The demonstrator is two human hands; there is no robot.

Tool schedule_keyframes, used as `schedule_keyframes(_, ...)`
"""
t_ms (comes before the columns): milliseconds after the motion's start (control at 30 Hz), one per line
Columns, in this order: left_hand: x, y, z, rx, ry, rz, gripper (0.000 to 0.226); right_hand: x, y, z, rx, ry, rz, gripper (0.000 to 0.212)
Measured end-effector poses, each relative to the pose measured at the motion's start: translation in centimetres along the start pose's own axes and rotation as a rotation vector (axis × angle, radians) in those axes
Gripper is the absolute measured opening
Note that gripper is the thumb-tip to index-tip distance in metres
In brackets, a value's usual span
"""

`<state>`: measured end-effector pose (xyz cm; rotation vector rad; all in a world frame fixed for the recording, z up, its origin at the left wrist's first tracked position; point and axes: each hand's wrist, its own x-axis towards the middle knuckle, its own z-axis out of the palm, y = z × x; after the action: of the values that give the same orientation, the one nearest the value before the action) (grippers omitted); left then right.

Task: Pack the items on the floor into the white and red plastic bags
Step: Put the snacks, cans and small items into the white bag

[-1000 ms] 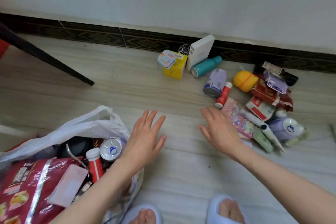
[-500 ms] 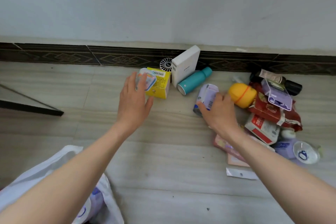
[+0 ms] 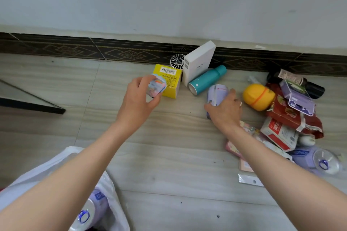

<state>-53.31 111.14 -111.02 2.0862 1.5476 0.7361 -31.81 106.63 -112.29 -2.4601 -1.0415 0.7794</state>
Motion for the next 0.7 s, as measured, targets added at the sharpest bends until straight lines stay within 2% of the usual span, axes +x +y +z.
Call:
schedule_keyframes(100, -2.2, -0.1, -1.1, -0.003, -0.024, 0.03, 0.041, -1.5, 0.4, 0.0, 0.077, -0.011, 0.005, 0.075)
schedule_keyframes(233, -5.8, -0.1, -3.2, -0.034, -0.032, 0.034, 0.04, -4.5, 0.4, 0.0, 0.275, -0.041, -0.046, 0.056)
schedule_keyframes(367, -9.5, 0.2, -6.3, -0.019, -0.031, -0.045, 0.037, -9.3, -0.6, -0.2, 0.541, -0.301, 0.03, 0.058)
schedule_keyframes(467, -12.7, 0.1, -9.6, -0.045, -0.029, -0.12, 0.039, -13.1, -1.8, -0.2, 0.784, -0.559, 0.087, 0.027)
schedule_keyframes(533, -15.3, -0.5, -12.1, -0.075, -0.041, -0.171, 0.046, -15.1, -3.0, -0.1, 0.845, -0.736, 0.096, 0.009)
schedule_keyframes(600, -18.2, -1.6, -14.4, -0.043, -0.077, -0.211, 0.052, -16.9, -4.2, 0.1, 0.914, -0.92, 0.143, 0.013)
schedule_keyframes(700, -21.7, -4.0, -17.6, 0.052, -0.122, -0.243, 0.055, -19.3, -6.5, 1.0, 1.014, -1.123, 0.289, 0.049)
